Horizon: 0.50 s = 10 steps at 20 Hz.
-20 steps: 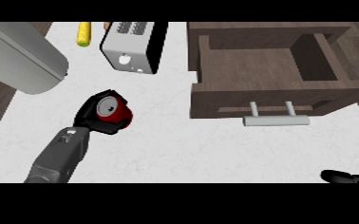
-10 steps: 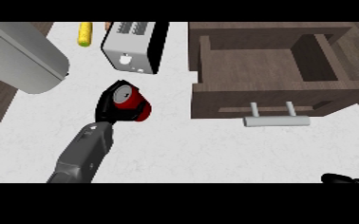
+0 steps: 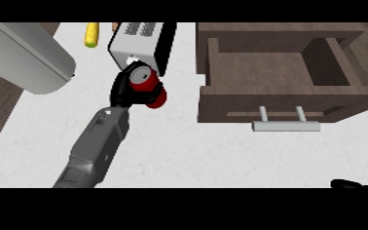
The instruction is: Pick up the can, place it into the drawer and close the drawer
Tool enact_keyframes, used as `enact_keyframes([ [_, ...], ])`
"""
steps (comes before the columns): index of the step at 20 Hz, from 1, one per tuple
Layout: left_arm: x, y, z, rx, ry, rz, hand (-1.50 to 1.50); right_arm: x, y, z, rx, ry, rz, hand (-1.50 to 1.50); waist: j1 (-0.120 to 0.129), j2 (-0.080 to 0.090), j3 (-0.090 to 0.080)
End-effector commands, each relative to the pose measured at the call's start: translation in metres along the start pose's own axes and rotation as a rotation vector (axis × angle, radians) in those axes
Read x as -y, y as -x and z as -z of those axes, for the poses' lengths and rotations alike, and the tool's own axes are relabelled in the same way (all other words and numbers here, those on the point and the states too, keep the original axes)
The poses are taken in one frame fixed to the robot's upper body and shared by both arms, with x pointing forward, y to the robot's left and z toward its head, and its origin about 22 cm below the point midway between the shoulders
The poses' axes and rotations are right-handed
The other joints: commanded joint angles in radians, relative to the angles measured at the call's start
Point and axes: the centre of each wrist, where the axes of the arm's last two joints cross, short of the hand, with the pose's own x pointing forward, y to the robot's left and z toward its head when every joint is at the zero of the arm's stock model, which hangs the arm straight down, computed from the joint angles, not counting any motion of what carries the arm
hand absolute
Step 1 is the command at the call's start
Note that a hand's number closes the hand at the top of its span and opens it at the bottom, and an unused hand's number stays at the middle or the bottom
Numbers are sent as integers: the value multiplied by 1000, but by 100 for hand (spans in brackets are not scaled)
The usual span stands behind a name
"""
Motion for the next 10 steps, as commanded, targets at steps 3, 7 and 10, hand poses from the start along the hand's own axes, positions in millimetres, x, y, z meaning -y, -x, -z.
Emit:
enact_keyframes([
  [3, 38, -59, 36, 42, 61, 49, 150, 4, -13, 12, -4, 30, -16, -150, 8, -2, 0],
  [7, 66, -102, 58, 41, 116, 18, 150, -4, -3, 4, 6, 4, -2, -150, -2, -6, 1],
  [10, 70, -116, 62, 64, 111, 23, 150, -6, -12, -1, 9, 12, 7, -150, -2, -9, 0],
])
